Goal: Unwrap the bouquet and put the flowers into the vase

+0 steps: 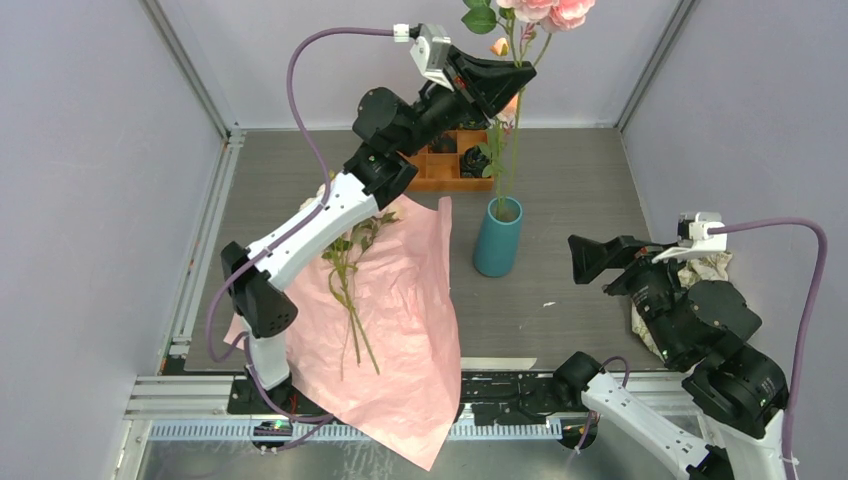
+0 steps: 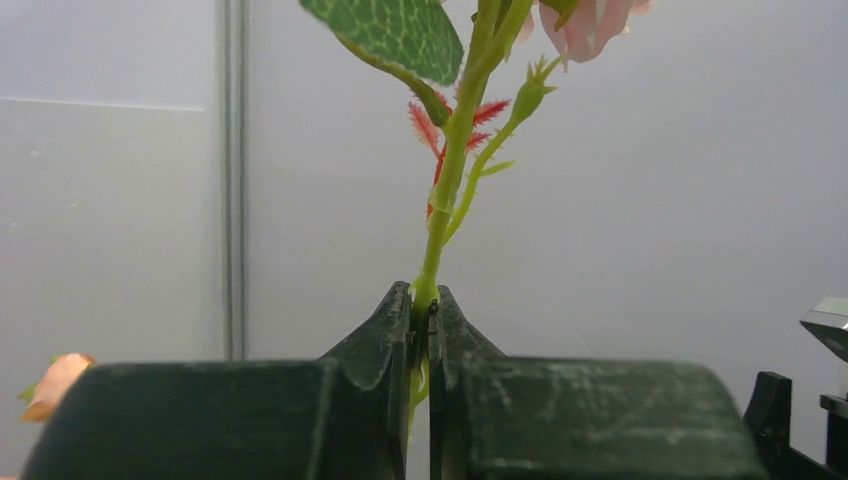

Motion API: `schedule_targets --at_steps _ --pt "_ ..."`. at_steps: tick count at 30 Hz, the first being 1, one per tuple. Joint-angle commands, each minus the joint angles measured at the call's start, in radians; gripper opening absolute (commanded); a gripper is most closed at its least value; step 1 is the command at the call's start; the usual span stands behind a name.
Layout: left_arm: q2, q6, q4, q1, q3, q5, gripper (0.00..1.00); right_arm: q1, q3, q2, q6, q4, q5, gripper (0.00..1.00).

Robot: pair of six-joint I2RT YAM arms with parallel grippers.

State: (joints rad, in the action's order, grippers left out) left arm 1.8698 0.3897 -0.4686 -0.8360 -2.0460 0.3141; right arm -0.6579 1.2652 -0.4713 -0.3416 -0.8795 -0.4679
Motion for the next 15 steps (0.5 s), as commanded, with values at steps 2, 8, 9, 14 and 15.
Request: schedule_targets --at_steps 2,8,9,14,15 --pt "-0.017 0.061 -0.206 0.037 0.143 -0.021 0.0 0.002 -0.013 -0.014 0.023 0.071 -0.031 0.99" --pt "-0.027 0.086 -0.244 0.035 0.3 -0.01 0.01 0.002 -0.034 -0.01 0.019 0.091 -0.022 0.99" --pt "-0.029 0.089 -0.247 0.035 0.324 -0.013 0.02 0.002 -0.037 -0.01 0.017 0.094 -0.02 0.99" --pt "-0.04 0.093 -0.254 0.034 0.421 -0.043 0.07 0.001 -0.043 -0.012 0.006 0.101 -0.008 1.0" --pt "-0.042 0.097 -0.248 0.031 0.432 -0.051 0.11 0.002 -0.045 -0.012 0.004 0.101 -0.008 1.0"
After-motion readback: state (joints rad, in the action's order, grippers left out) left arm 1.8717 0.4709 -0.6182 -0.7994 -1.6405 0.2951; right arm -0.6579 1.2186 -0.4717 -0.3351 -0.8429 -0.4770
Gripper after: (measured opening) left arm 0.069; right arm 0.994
